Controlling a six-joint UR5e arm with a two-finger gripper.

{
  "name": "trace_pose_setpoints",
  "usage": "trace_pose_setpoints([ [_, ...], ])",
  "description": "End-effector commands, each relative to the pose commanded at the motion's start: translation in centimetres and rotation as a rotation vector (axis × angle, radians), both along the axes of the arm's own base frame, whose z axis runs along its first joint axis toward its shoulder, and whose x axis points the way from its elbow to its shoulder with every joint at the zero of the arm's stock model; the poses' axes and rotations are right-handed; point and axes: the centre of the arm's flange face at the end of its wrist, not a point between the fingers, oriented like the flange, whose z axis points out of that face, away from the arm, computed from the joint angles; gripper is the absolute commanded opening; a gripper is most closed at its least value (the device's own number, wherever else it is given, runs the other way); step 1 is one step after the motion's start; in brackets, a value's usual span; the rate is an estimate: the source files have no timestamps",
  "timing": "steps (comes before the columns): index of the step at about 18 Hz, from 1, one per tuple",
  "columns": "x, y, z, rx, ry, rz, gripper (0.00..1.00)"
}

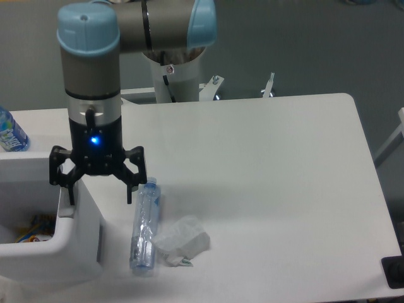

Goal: Open the trash can

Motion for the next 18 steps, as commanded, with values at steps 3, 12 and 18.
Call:
trace_pose_setpoints([
  [3,-2.7,-1.4,2.0,-0.019,0.085,0.072,1.00],
  [12,-9.4,-8.2,3.6,-0.331,0.324,0.080,1.00],
  [18,-11.9,-11.8,2.7,-0.498,0.322,-0.055,1.00],
])
